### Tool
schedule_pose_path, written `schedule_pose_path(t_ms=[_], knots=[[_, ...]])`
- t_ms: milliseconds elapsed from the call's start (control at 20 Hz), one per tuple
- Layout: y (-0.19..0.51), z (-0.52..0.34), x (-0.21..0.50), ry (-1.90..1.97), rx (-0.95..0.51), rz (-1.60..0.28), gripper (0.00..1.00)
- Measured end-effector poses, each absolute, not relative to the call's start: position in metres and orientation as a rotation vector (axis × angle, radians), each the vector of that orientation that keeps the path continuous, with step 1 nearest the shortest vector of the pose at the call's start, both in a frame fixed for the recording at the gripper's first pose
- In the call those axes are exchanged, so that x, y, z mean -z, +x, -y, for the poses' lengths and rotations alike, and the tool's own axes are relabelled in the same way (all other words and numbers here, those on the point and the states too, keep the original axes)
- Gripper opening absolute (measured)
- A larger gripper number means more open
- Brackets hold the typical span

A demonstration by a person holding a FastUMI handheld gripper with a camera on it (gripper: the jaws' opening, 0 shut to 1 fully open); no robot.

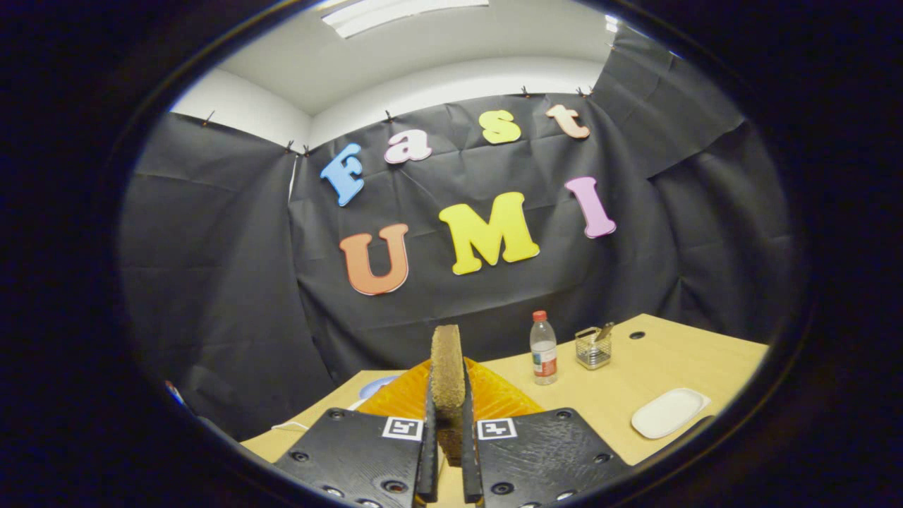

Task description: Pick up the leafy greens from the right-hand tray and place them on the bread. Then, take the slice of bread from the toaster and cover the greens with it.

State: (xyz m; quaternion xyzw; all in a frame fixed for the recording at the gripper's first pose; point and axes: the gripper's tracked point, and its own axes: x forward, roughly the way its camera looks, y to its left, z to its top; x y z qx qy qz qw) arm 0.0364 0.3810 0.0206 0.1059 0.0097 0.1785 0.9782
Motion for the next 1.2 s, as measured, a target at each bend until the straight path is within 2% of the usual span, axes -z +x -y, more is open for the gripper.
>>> schedule_pose_path(t_ms=[700, 1200], knots=[[0.067, -0.37, 0.12, 0.288, -0.334, -0.249, 0.13], [0.078, -0.347, 0.155, 0.357, -0.3, -0.31, 0.14]])
